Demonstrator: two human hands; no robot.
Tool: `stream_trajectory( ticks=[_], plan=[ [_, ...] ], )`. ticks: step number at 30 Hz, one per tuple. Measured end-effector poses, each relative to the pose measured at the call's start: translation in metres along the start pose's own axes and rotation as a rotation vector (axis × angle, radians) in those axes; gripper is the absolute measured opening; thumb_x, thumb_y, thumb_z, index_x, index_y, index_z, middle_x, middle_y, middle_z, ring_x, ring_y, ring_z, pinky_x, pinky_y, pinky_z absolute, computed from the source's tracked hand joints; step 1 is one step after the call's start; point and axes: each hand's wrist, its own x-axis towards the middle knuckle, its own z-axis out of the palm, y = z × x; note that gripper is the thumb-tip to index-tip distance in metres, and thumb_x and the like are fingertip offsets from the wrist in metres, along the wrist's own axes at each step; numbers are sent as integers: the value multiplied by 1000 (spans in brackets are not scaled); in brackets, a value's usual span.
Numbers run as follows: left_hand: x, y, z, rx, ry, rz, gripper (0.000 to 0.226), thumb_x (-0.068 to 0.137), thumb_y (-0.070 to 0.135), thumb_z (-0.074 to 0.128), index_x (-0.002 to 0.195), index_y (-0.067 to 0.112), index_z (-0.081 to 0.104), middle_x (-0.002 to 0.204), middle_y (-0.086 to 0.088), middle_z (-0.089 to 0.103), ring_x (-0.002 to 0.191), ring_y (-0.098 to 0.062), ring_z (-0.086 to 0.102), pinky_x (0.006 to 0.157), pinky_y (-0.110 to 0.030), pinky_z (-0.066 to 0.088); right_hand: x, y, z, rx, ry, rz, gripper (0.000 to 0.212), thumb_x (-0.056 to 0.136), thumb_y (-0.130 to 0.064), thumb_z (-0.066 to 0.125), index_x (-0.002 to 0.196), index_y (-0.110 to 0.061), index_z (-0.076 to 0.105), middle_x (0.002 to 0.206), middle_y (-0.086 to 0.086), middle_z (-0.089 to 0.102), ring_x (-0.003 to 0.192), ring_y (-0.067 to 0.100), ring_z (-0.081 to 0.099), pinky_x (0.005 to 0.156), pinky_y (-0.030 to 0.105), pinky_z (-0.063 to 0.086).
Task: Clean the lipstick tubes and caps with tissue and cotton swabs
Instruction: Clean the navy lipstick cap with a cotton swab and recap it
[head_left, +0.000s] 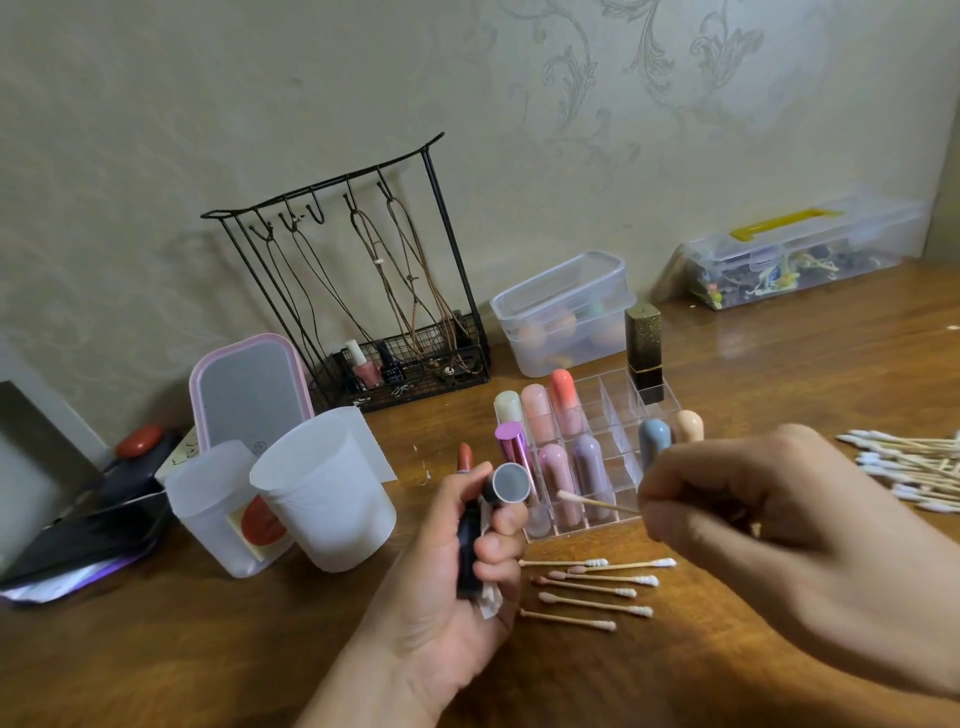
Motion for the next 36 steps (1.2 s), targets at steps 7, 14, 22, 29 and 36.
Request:
stream_trajectory(
  ticks=[7, 14, 22, 29, 36],
  plan=[
    [0, 0, -2, 12, -9, -3, 23, 77, 26, 64, 82, 4, 63, 55, -4, 48, 36, -4, 41, 30, -11, 34, -2, -1, 5, -51, -39, -34, 17, 80, -19, 62, 63, -21, 60, 49, -5, 46, 40, 6, 31, 50, -1, 30],
    [3, -1, -9, -42, -108, -48, 34, 46, 18, 93, 68, 6, 70, 57, -4, 50, 38, -5, 45, 30, -14, 38, -4, -2, 6, -77, -26, -36, 16, 81, -22, 64, 65, -24, 60, 49, -6, 45, 39, 5, 33, 47, 2, 27],
    [-1, 0, -4, -67, -83, -57, 31, 57, 25, 89, 71, 4, 72, 56, -4, 50, 36, -4, 44, 30, -13, 38, -5, -2, 8, -62, 3, -14, 16, 83, -32, 62, 68, -26, 61, 47, -8, 46, 37, 4, 36, 43, 6, 27],
    [-6, -1, -1, 178, -11, 16, 20, 72, 25, 77, 66, 6, 73, 53, -2, 49, 37, -3, 39, 32, -10, 29, -2, -1, 7, -76, 60, 15, 20, 84, -32, 63, 65, -27, 59, 48, -6, 49, 38, 7, 38, 46, 3, 28],
    [-10, -8, 3, 402, -18, 13, 35, 70, 27, 81, 88, 3, 64, 57, -6, 51, 41, -8, 45, 36, -14, 35, -4, -2, 15, -165, -14, 82, 14, 81, -46, 61, 75, -34, 65, 47, -22, 44, 42, -2, 45, 40, 7, 33]
  ],
)
